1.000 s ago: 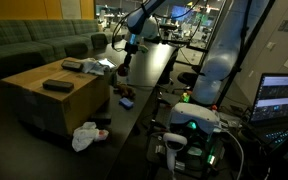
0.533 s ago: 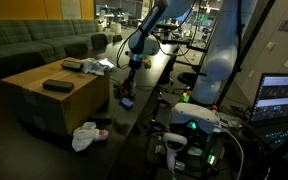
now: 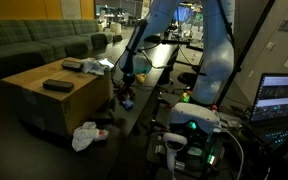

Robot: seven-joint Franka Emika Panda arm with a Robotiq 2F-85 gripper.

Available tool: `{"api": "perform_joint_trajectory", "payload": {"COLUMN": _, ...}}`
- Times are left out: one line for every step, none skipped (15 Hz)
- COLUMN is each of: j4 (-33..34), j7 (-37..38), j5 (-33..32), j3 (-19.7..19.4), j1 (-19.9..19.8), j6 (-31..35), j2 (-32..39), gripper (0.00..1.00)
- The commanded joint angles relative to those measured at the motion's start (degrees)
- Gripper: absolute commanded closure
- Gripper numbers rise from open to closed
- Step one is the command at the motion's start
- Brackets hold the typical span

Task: Remove the brown toy from the box and replace it with the towel, remove the blue object from the box and replace it with the gray duster and remove the orange plush toy from the box and replace it with the duster, remove the duster and replace it with the plastic bag

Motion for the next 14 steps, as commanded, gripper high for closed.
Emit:
{"api": "perform_joint_trajectory", "payload": {"j4": 4.71, "j7": 0.11, "j5": 1.88, "j3": 2.21, "j1": -1.51, "j6": 5.33, "j2": 6.58, "gripper": 0.95}}
{"api": "perform_joint_trajectory", "payload": {"j4": 5.6, "j7": 0.3, "j5": 1.81, "j3": 2.43, "j1": -1.86, "j6": 6.54, "j2": 7.98, "gripper": 0.93}}
{"api": "perform_joint_trajectory", "payload": {"j4": 6.4, "j7": 0.28, "j5": 1.73, "j3": 2.96, "j1": -2.54, "j6": 7.91, "j2": 9.15, "gripper": 0.82}}
{"api": "perform_joint_trajectory", "payload": {"j4": 7.31, "j7": 0.53, "j5": 1.55, "j3": 3.02, "j1": -2.76, "j6": 9.62, "j2": 10.45, "gripper": 0.69}}
{"api": "perform_joint_trajectory", "payload": {"j4": 8.02, "j7": 0.68, "j5": 1.3, "j3": 3.19, "j1": -3.18, "j6": 10.81, "j2": 11.56, "gripper": 0.57}}
{"api": "perform_joint_trajectory", "payload": {"j4": 8.63, "j7": 0.94, "j5": 1.16, "j3": 3.13, "j1": -3.38, "j6": 12.24, "j2": 12.46, "gripper": 0.53}}
{"api": "perform_joint_trajectory", "payload": {"j4": 9.15, "j7": 1.13, "j5": 1.05, "j3": 3.18, "j1": -3.62, "j6": 12.98, "j2": 13.11, "gripper": 0.46}}
{"api": "perform_joint_trajectory", "payload": {"j4": 9.54, "j7": 1.29, "j5": 1.02, "j3": 3.54, "j1": -3.99, "j6": 14.15, "j2": 13.71, "gripper": 0.39}}
{"api": "perform_joint_trajectory", "payload": {"j4": 9.78, "j7": 1.5, "j5": 1.05, "j3": 3.73, "j1": -4.23, "j6": 15.48, "j2": 14.1, "gripper": 0.3}}
{"api": "perform_joint_trajectory", "payload": {"j4": 10.04, "j7": 1.78, "j5": 1.02, "j3": 4.13, "j1": -4.52, "j6": 16.27, "j2": 14.35, "gripper": 0.23}}
{"api": "perform_joint_trajectory", "payload": {"j4": 10.17, "j7": 2.03, "j5": 0.91, "j3": 4.59, "j1": -4.8, "j6": 17.17, "j2": 14.59, "gripper": 0.14}}
{"api": "perform_joint_trajectory", "payload": {"j4": 10.25, "j7": 2.39, "j5": 0.92, "j3": 4.92, "j1": -4.84, "j6": 18.39, "j2": 14.73, "gripper": 0.08}}
{"api": "perform_joint_trajectory", "payload": {"j4": 10.09, "j7": 2.59, "j5": 0.65, "j3": 5.83, "j1": -5.54, "j6": 19.02, "j2": 14.52, "gripper": 0.02}}
{"api": "perform_joint_trajectory", "payload": {"j4": 9.97, "j7": 2.96, "j5": 0.54, "j3": 6.65, "j1": -6.0, "j6": 20.05, "j2": 14.44, "gripper": 0.0}}
